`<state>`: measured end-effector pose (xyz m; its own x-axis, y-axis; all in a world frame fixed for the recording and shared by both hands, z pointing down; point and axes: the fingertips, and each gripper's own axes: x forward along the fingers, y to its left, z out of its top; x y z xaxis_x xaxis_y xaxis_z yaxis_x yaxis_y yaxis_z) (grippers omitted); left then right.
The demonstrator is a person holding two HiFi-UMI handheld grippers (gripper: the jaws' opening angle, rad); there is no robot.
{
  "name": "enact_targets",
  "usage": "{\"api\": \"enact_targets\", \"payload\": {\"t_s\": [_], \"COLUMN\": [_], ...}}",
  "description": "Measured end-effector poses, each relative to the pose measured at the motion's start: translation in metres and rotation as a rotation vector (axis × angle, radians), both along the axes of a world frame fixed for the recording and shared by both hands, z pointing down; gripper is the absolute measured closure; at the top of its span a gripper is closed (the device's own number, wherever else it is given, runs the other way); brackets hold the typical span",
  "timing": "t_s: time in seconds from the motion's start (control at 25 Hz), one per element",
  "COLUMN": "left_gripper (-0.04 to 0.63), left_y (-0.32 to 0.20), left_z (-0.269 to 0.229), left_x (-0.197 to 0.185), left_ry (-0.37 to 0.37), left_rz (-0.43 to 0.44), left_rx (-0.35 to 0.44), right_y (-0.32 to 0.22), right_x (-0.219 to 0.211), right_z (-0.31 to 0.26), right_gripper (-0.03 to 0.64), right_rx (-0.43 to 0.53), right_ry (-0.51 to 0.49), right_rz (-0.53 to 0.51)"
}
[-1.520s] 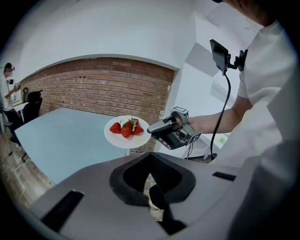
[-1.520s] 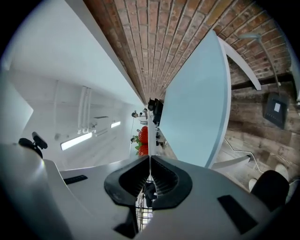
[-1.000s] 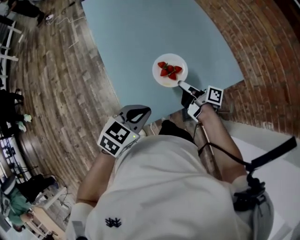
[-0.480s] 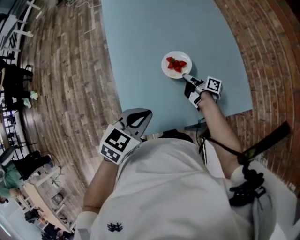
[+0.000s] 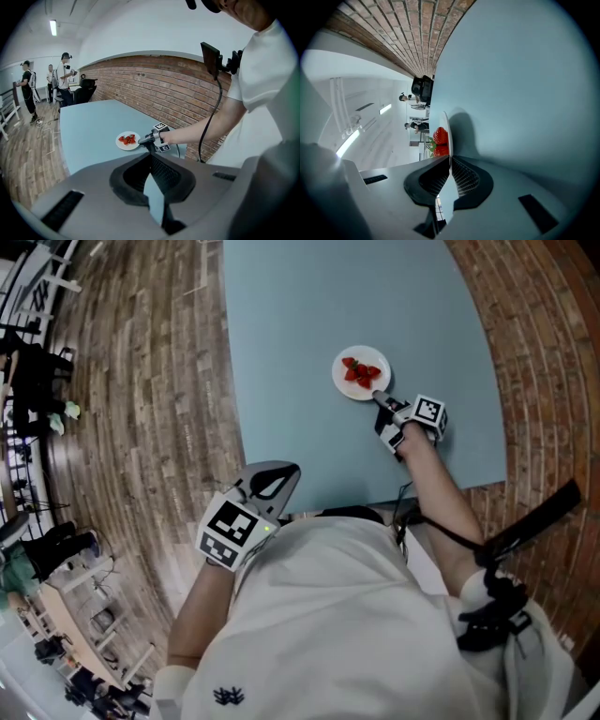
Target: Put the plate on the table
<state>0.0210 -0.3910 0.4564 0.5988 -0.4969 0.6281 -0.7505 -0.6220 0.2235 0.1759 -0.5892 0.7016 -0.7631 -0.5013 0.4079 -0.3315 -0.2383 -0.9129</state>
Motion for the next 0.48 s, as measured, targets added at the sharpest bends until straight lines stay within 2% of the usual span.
{"api": "enact_targets", "payload": {"t_s": [0.16,0.28,0.48], "left_gripper": [0.594,0.594,0.594], "left_y": [0.001,-0.0026,-0.0031], "left_z": [-0.0013,-0.0058,-0.0065], "left_x": [0.0023,0.0018,0.0013], "left_ry": [-0.013,-0.002,-0.011], "left_rz": [0.019,0.025,0.03], "left_rx": [0.015,0.021,0.025], "right_y": [-0.0015,-0.0056,-0.0045], "right_x": [0.0039,0.0018,0.004], "right_z": [0.0044,0.0019,0.0019], "right_gripper": [0.596,0.527,0.512], "right_rx": [0.015,0.012,0.028], "right_ry": [0.099,0.131,0.231], "right_rz": [-0.033,-0.04,-0.093]}}
